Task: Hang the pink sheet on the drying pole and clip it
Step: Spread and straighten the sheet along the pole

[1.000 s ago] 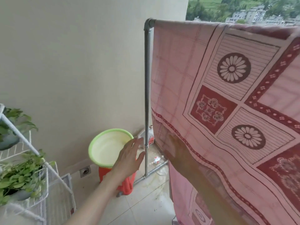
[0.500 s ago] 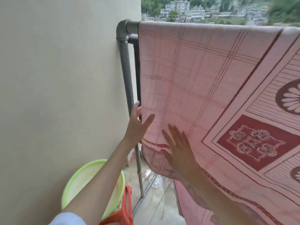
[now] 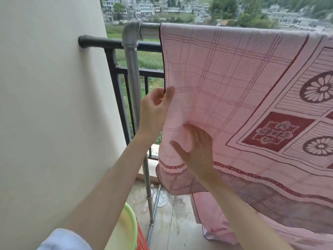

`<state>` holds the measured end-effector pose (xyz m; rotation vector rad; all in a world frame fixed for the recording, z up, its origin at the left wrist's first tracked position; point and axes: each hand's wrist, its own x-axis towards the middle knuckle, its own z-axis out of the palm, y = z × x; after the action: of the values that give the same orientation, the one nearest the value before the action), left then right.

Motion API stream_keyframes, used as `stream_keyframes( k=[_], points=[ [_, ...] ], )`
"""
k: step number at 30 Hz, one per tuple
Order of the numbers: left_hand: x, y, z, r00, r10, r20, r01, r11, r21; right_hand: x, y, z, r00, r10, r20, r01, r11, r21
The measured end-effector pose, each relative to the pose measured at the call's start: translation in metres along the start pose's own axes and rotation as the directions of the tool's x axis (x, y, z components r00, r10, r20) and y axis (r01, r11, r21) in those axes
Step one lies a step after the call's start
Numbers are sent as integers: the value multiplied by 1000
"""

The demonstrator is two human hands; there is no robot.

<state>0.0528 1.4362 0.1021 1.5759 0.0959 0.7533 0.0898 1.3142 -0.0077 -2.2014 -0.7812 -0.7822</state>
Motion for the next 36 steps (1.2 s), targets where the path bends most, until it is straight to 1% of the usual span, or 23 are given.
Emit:
stream_keyframes(
  k=[3, 5, 8, 10, 12, 15, 18, 21, 23, 25, 27, 29, 31, 32, 34, 35, 36],
  points=[
    [-1, 3, -5, 1000, 1, 25, -1, 1000, 12, 17, -15, -2, 996, 22, -92, -25, 999, -29],
    [-4, 0, -11, 999, 8, 46, -9, 1000, 16, 20, -21, 1, 991, 27, -128, -32, 999, -42],
    [-13, -15, -23, 998, -27, 56, 28, 999, -24, 12, -26, 9, 993, 24, -119, -28, 999, -30],
    [-22, -28, -30, 996, -60, 72, 63, 997, -47, 5, -25, 17, 994, 9, -106, -16, 998, -64],
    [-29, -39, -33, 993, -74, 87, 77, 997, -27, -2, -24, 25, 998, 14, -64, -20, 995, -99],
    [-36, -51, -36, 993, -92, 77, 92, 996, 12, -18, -20, 30, 1000, 25, -4, -25, 997, -78],
    [-43, -67, -40, 991, -122, 62, 121, 993, 16, -26, -8, 18, 1000, 26, -15, -26, 999, -34],
    [-50, -95, -44, 983, -179, 52, 175, 982, 64, -17, 5, -4, 997, 12, -71, -17, 997, -80],
    [-60, -119, -49, 971, -234, 45, 226, 964, 143, -13, 9, -17, 997, -28, -78, 19, 993, -117],
    [-74, -140, -53, 952, -305, 30, 291, 932, 217, -13, 12, -25, 996, -52, -70, 43, 991, -130],
    [-89, -153, -57, 925, -379, 39, 360, 903, 236, -12, 16, -32, 994, -74, -81, 60, 985, -162],
    [-98, -163, -58, 893, -445, 72, 409, 867, 285, -4, 18, -39, 988, -114, -108, 91, 975, -202],
    [-95, -162, -58, 866, -481, 139, 411, 842, 349, 11, 18, -49, 971, -184, -151, 149, 964, -219],
    [-88, -155, -56, 853, -488, 185, 409, 846, 342, 22, 16, -54, 958, -225, -178, 184, 958, -222],
    [-65, -123, -47, 841, -444, 310, 379, 891, 249, 48, 9, -66, 927, -295, -232, 241, 942, -234],
    [-50, -103, -41, 852, -395, 344, 343, 917, 203, 61, 5, -71, 911, -319, -260, 259, 935, -241],
    [-35, -79, -33, 878, -336, 341, 300, 941, 156, 75, 1, -77, 896, -339, -288, 270, 929, -251]
  ],
)
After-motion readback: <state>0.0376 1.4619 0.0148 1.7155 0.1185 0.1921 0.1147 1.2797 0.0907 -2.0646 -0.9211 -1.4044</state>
